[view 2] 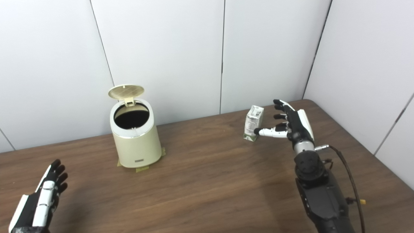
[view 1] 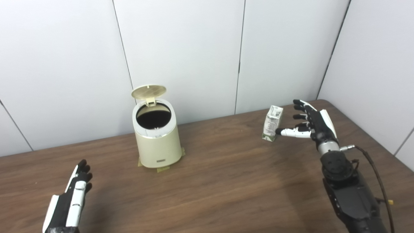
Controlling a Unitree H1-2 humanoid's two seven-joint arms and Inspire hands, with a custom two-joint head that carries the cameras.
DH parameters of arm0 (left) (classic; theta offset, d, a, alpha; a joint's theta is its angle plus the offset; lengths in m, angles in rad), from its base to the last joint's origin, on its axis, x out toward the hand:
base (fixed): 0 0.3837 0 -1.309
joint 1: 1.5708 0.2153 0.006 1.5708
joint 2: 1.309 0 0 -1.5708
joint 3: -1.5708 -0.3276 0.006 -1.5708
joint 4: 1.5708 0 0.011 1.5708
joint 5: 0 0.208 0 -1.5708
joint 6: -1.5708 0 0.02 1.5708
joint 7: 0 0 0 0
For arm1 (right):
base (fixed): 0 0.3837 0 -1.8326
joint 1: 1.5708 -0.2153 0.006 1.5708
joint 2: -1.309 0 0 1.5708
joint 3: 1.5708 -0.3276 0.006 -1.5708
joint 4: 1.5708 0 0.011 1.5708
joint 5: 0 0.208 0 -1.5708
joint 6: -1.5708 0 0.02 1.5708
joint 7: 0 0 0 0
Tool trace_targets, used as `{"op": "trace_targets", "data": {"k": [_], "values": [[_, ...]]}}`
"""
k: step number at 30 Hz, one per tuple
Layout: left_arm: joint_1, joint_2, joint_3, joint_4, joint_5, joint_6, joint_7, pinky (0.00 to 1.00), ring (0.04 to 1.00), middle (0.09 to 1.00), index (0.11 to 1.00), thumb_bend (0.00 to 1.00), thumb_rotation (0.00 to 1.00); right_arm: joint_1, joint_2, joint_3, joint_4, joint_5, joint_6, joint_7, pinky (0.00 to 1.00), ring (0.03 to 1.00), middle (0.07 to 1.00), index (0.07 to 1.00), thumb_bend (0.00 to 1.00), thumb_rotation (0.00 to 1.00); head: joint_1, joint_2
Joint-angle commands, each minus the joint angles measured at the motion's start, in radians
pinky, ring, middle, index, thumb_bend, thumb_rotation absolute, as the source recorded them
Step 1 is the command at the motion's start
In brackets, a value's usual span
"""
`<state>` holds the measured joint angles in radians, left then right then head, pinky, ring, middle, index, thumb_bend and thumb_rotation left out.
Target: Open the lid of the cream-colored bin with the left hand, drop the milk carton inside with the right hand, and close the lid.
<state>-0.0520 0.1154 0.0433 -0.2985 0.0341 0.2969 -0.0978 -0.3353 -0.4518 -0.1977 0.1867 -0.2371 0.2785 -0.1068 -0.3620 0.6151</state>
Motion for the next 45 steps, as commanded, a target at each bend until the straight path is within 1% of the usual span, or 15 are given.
{"op": "trace_targets", "data": {"k": [1,2,3,4,6,10,14,17,19,22,25,30,34,38,45], "values": [[-0.023,0.015,0.001,-0.029,-0.015,-0.013,-0.008,0.99,0.988,0.995,1.000,0.48,0.97,-0.066,-0.045,0.004,-0.013,-0.020,0.010,0.002,0.67,0.812,0.841,0.860,0.95,0.15,-0.009,-0.006],[-0.024,0.015,0.001,-0.029,-0.017,-0.011,-0.008,0.99,0.990,0.995,1.000,0.47,0.97,-0.074,-0.048,0.008,-0.008,-0.019,0.021,0.006,0.71,0.815,0.833,0.858,0.95,0.14,-0.009,-0.006],[-0.024,0.015,0.001,-0.031,-0.019,-0.008,-0.008,0.99,0.991,0.997,1.000,0.47,0.97,-0.084,-0.051,0.013,0.004,-0.018,0.030,0.012,0.71,0.809,0.824,0.852,0.95,0.14,-0.012,-0.012],[-0.023,0.014,0.000,-0.032,-0.021,-0.005,-0.008,0.99,0.992,0.999,1.000,0.46,0.97,-0.098,-0.055,0.017,0.021,-0.014,0.042,0.019,0.69,0.798,0.820,0.847,0.94,0.13,-0.012,-0.014],[-0.023,0.012,0.000,-0.033,-0.021,-0.004,-0.008,1.00,0.993,1.000,1.000,0.45,0.96,-0.120,-0.062,0.025,0.047,-0.010,0.058,0.035,0.60,0.766,0.814,0.841,0.93,0.12,-0.010,-0.014],[-0.026,0.011,-0.003,-0.034,-0.015,-0.007,-0.010,0.99,0.986,0.995,1.000,0.47,0.95,-0.159,-0.080,0.060,0.099,-0.025,0.075,0.065,0.61,0.752,0.814,0.839,0.92,0.12,0.007,-0.014],[-0.023,0.013,-0.010,-0.035,-0.003,-0.005,-0.010,0.99,0.987,0.994,1.000,0.46,0.99,-0.191,-0.079,0.088,0.155,-0.037,0.073,0.057,0.46,0.668,0.810,0.818,0.91,0.10,0.015,-0.021],[-0.021,0.012,-0.014,-0.036,0.005,-0.009,-0.007,0.99,0.986,0.992,1.000,0.46,0.99,-0.204,-0.071,0.094,0.193,-0.037,0.056,0.041,0.40,0.625,0.804,0.806,0.91,0.11,0.024,-0.029],[-0.021,0.011,-0.015,-0.031,0.005,-0.016,-0.006,0.99,0.987,0.992,1.000,0.48,0.98,-0.211,-0.071,0.109,0.221,-0.049,0.037,0.029,0.44,0.641,0.796,0.797,0.92,0.14,0.029,-0.034],[-0.021,0.002,-0.015,-0.023,-0.003,-0.027,-0.004,1.00,0.983,0.989,1.000,0.47,0.96,-0.221,-0.068,0.131,0.263,-0.069,-0.002,0.000,0.65,0.724,0.776,0.770,0.93,0.15,0.031,-0.048],[-0.016,-0.003,-0.017,-0.023,0.000,-0.027,-0.001,0.99,0.979,0.990,1.000,0.44,0.96,-0.220,-0.064,0.141,0.293,-0.063,-0.047,-0.007,0.70,0.753,0.773,0.756,0.91,0.16,0.037,-0.055],[-0.018,-0.003,-0.020,-0.018,-0.001,-0.037,-0.006,1.00,0.994,0.994,1.000,0.43,0.97,-0.219,-0.045,0.131,0.318,-0.051,-0.066,-0.026,0.70,0.768,0.793,0.756,0.85,0.18,0.041,-0.056],[-0.012,0.005,-0.027,-0.030,0.008,-0.020,-0.011,0.99,0.992,0.989,1.000,0.41,0.98,-0.218,-0.030,0.127,0.330,-0.047,-0.094,-0.051,0.66,0.731,0.768,0.743,0.82,0.17,0.050,-0.051],[-0.009,0.008,-0.024,-0.038,0.008,-0.019,-0.010,0.99,0.990,0.986,1.000,0.40,0.98,-0.213,-0.015,0.120,0.331,-0.046,-0.129,-0.087,0.58,0.651,0.728,0.721,0.83,0.14,0.046,-0.042],[0.001,0.000,-0.021,-0.033,-0.014,-0.019,-0.014,0.99,0.975,0.971,1.000,0.40,1.00,-0.222,0.007,0.121,0.346,-0.052,-0.148,-0.128,0.59,0.647,0.713,0.700,0.82,0.09,0.025,-0.033]]}}
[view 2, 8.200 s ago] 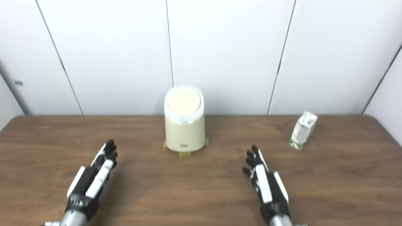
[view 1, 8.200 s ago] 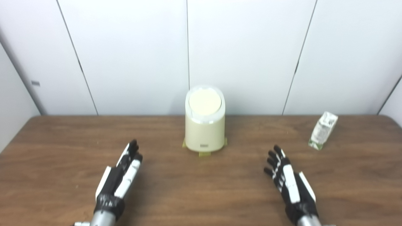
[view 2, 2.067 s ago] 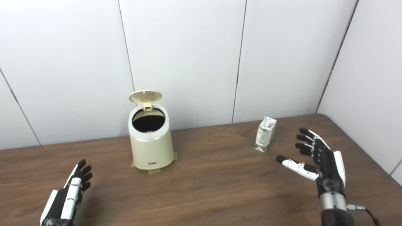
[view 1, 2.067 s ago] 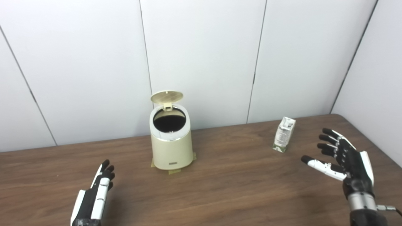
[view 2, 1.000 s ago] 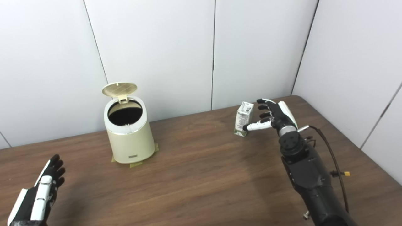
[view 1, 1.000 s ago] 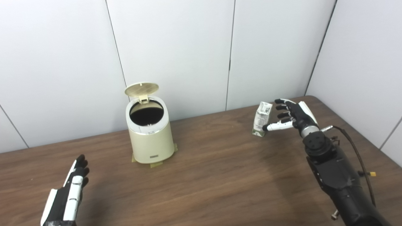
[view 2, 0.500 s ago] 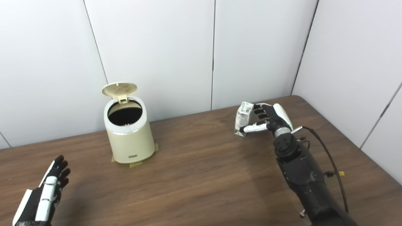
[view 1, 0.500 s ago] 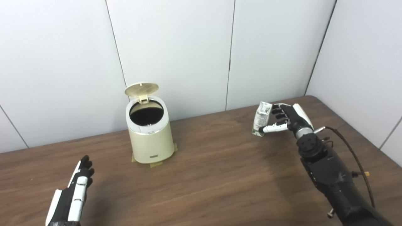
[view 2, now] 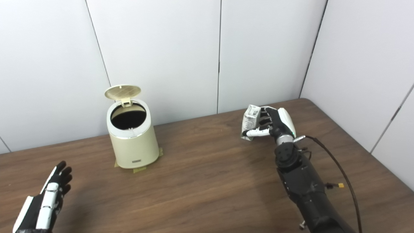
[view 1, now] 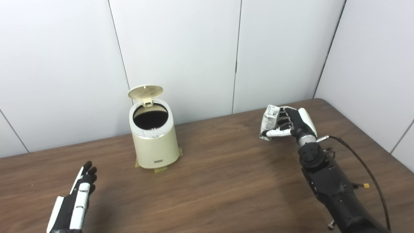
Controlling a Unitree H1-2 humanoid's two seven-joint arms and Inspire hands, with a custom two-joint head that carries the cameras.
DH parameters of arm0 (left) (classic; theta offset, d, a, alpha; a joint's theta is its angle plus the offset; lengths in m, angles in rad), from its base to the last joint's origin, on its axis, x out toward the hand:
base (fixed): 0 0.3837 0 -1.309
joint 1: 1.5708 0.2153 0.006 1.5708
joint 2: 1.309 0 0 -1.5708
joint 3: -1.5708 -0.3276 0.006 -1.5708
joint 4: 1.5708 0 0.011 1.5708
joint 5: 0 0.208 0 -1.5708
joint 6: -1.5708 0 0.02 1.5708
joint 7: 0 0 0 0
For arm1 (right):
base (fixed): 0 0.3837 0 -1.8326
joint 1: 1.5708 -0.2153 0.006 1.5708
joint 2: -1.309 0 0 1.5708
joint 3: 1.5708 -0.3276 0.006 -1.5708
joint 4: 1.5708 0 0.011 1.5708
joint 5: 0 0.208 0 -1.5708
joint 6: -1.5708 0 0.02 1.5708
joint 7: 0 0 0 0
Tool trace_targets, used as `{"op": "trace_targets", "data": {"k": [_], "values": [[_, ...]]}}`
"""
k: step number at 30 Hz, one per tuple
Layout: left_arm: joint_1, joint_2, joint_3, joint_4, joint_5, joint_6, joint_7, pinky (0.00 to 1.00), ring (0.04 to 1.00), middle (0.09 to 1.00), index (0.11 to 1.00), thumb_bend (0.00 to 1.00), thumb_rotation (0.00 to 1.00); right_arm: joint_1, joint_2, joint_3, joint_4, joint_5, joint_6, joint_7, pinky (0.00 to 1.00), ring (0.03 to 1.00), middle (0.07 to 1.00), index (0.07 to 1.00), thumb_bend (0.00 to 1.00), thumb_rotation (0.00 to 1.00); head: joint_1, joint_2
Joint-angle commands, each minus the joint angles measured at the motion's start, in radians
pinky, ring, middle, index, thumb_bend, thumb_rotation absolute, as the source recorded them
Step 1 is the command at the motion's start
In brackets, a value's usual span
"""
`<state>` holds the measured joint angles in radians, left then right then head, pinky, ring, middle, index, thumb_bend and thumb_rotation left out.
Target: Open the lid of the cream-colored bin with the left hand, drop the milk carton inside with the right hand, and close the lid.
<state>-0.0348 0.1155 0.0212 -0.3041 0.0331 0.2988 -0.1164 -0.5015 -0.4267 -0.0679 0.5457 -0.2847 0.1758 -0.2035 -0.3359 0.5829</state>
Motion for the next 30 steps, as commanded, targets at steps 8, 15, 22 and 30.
{"op": "trace_targets", "data": {"k": [8,15,22,30], "values": [[-0.013,0.002,-0.008,-0.019,-0.006,-0.031,0.000,0.99,0.981,0.975,0.995,0.45,1.00,-0.061,-0.004,0.011,-0.006,-0.020,-0.056,-0.053,0.56,0.623,0.688,0.680,0.86,0.08,0.016,-0.007],[-0.007,-0.016,-0.016,-0.015,-0.011,-0.035,0.001,1.00,0.973,0.967,0.989,0.45,1.00,-0.078,0.001,0.006,0.030,-0.028,-0.096,-0.102,0.53,0.580,0.637,0.635,0.86,0.01,0.035,-0.007],[0.012,-0.039,-0.016,-0.005,-0.053,-0.043,-0.008,0.98,0.960,0.952,0.979,0.46,0.95,-0.074,0.006,0.009,0.038,-0.018,-0.121,-0.117,0.48,0.501,0.471,0.522,0.53,0.00,0.049,-0.014],[0.025,-0.049,-0.023,-0.042,-0.096,-0.012,-0.015,1.00,0.966,0.960,0.981,0.42,1.00,-0.068,0.016,0.003,0.061,-0.011,-0.182,-0.135,0.37,0.413,0.481,0.497,0.52,0.00,0.050,-0.019]]}}
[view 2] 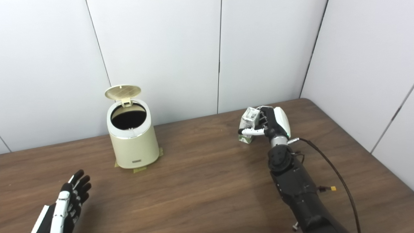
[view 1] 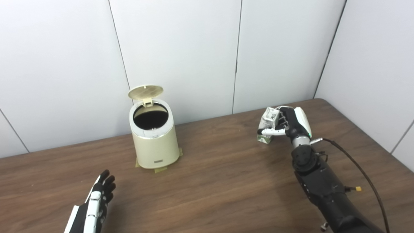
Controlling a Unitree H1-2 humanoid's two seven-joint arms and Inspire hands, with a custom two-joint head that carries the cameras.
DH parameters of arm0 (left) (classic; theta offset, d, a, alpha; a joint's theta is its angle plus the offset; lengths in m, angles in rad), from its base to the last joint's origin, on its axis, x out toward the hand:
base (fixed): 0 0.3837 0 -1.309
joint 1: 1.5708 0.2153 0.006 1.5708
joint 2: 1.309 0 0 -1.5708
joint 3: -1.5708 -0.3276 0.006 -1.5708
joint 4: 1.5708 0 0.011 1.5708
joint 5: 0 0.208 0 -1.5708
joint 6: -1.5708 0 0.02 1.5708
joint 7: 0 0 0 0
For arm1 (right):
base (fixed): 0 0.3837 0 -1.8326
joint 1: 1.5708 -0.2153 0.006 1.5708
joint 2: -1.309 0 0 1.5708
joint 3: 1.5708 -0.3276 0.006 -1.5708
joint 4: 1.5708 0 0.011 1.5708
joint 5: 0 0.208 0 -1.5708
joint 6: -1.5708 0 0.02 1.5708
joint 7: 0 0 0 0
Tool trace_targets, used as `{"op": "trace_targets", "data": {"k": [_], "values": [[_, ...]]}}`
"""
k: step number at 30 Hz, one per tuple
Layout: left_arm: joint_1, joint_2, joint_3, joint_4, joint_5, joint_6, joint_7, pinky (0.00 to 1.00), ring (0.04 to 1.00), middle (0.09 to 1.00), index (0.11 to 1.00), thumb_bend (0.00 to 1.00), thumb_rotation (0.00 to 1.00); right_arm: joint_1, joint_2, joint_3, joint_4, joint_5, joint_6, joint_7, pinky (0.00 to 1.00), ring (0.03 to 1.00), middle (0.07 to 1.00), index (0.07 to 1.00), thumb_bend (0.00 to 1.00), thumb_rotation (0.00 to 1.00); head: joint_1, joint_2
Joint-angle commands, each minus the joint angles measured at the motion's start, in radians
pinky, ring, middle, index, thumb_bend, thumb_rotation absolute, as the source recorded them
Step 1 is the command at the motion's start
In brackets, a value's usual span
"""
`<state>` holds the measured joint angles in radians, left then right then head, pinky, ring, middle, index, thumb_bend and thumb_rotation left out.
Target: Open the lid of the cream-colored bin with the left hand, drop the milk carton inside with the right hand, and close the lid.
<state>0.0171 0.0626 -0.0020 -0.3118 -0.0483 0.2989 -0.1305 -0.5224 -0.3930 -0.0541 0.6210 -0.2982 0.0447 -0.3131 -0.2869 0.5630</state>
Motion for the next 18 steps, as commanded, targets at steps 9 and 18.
{"op": "trace_targets", "data": {"k": [9,18], "values": [[-0.026,-0.004,0.008,-0.026,-0.026,-0.005,0.011,1.00,0.969,0.965,0.982,0.42,1.00,-0.034,0.000,-0.026,-0.058,0.005,-0.048,-0.031,0.34,0.387,0.485,0.504,0.52,0.00,0.016,0.002],[-0.030,-0.017,0.009,0.005,-0.015,-0.035,0.034,0.99,0.959,0.959,0.979,0.42,0.97,-0.021,0.018,-0.003,-0.191,-0.023,-0.066,-0.016,0.39,0.414,0.515,0.475,0.52,0.00,0.050,-0.011]]}}
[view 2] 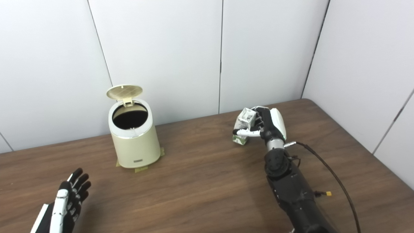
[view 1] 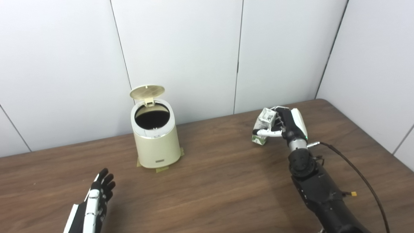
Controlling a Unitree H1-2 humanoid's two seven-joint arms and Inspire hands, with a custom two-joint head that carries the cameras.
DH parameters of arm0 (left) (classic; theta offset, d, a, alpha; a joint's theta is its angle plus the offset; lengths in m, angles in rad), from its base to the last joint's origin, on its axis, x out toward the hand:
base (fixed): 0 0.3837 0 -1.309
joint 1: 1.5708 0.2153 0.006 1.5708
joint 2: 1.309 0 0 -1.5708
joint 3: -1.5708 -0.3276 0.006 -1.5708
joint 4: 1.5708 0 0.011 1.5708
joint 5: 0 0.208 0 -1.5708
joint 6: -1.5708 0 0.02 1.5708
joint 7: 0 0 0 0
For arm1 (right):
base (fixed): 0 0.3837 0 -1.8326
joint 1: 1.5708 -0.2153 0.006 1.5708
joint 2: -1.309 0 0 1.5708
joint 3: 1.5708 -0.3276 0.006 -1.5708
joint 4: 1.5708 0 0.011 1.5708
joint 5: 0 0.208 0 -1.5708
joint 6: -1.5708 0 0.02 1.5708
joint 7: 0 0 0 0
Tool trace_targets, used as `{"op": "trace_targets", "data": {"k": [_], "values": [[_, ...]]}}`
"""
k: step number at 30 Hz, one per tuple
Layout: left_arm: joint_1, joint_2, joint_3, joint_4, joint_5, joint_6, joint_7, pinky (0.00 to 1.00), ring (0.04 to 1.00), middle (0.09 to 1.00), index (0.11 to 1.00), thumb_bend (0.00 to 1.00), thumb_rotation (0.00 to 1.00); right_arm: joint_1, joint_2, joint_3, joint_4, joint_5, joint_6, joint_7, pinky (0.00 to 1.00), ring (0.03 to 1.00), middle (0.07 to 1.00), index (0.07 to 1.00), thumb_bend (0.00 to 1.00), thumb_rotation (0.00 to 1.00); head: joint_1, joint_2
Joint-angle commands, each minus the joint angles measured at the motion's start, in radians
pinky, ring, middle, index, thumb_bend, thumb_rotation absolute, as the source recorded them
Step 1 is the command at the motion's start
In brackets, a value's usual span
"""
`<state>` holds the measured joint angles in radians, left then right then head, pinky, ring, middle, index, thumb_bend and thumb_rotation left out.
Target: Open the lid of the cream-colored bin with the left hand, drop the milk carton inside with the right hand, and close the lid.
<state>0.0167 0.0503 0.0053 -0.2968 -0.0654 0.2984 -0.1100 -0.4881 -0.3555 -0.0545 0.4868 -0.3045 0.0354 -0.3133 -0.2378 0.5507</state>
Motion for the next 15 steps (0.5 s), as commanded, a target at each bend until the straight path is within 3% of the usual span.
{"op": "trace_targets", "data": {"k": [1,5,10,15], "values": [[-0.030,-0.006,0.000,-0.007,0.007,-0.036,0.017,0.98,0.959,0.960,0.979,0.43,0.97,-0.054,-0.017,0.005,-0.081,-0.024,-0.052,-0.012,0.39,0.416,0.515,0.476,0.52,0.00,0.005,-0.001],[-0.031,-0.021,0.003,-0.001,0.013,-0.035,0.039,0.98,0.959,0.960,0.976,0.44,0.94,-0.054,-0.004,0.014,-0.143,-0.027,-0.029,0.004,0.36,0.399,0.510,0.502,0.52,0.00,0.021,-0.005],[-0.028,-0.028,-0.011,0.000,0.046,-0.046,0.057,0.97,0.962,0.967,0.988,0.43,0.98,-0.059,0.031,0.020,-0.262,-0.034,0.022,0.036,0.34,0.386,0.512,0.498,0.52,0.00,0.058,-0.008],[-0.022,-0.031,-0.025,0.003,0.057,-0.062,0.064,0.97,0.965,0.966,0.988,0.44,0.96,-0.074,0.058,0.042,-0.360,-0.038,0.004,0.077,0.34,0.380,0.512,0.494,0.52,0.00,0.109,-0.009]]}}
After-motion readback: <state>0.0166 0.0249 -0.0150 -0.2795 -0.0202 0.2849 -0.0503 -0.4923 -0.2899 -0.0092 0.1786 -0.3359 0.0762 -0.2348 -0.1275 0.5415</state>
